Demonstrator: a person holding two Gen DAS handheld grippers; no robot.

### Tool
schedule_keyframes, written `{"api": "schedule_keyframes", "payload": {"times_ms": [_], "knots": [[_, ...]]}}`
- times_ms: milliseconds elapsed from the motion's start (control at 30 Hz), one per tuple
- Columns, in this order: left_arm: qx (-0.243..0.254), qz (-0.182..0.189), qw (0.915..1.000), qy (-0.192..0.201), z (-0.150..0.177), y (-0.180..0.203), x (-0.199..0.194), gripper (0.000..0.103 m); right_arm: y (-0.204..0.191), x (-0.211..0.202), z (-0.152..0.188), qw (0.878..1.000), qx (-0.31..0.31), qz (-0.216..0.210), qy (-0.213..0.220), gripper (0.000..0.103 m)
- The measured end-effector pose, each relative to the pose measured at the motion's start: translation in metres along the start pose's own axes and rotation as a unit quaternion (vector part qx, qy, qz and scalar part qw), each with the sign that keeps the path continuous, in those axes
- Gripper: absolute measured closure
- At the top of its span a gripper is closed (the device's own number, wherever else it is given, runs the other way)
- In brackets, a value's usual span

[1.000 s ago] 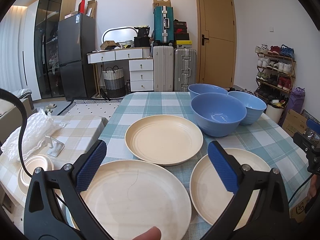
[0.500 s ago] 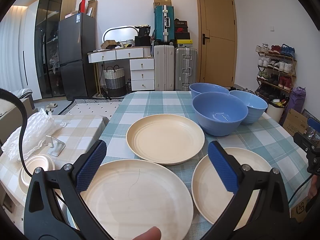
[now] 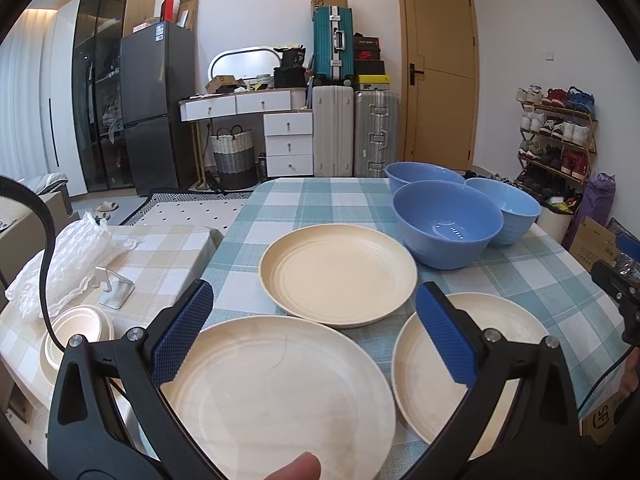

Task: Organize plates and bowls
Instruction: 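Move the left tool toward the cream plate beside the blue bowls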

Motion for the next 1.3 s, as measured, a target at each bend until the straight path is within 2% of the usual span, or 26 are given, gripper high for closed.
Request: {"api": "schedule_keyframes", "payload": {"times_ms": [167,267,400,633,767,967,1200,1300], "knots": [[-0.001,-0.005,1.0,-0.004,-0.006,-0.015,0.001,0.002,-0.014,0.003,-0.013,1.0,-0.017,-0.017,-0.009,0.0],[-0.01,-0.004,0.9998,-0.017,-0.01,-0.025,0.003,0.002,-0.025,0.014,-0.023,0.998,-0.026,-0.036,-0.036,0.0],[-0.017,0.003,0.9988,-0.046,-0.019,-0.039,0.013,0.002,-0.038,0.029,-0.037,0.993,-0.015,-0.092,-0.067,0.0],[-0.006,0.008,0.9977,-0.067,-0.037,-0.062,0.023,0.002,-0.071,0.058,-0.061,0.989,-0.034,-0.117,-0.087,0.0],[-0.001,0.006,0.9962,-0.086,-0.046,-0.081,0.035,0.002,-0.079,0.079,-0.068,0.98,-0.015,-0.15,-0.13,0.0],[-0.005,0.002,0.9937,-0.112,-0.058,-0.102,0.054,0.002,-0.095,0.112,-0.075,0.971,-0.014,-0.168,-0.169,0.0],[-0.007,0.024,0.9896,-0.142,-0.075,-0.105,0.081,0.002,-0.111,0.148,-0.074,0.951,0.01,-0.209,-0.229,0.0],[-0.013,0.049,0.9843,-0.169,-0.078,-0.103,0.096,0.002,-0.117,0.163,-0.074,0.946,0.018,-0.211,-0.247,0.0]]}}
Point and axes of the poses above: each gripper's, at about its wrist camera, not at the fingertips, and x roughly the way its jaws point, y to its right, z to its underside, the point moved 2 cm from there along x, roughly the way its jaws point, and after that the axes turned 9 degrees about -y, right-handed, at the moved point
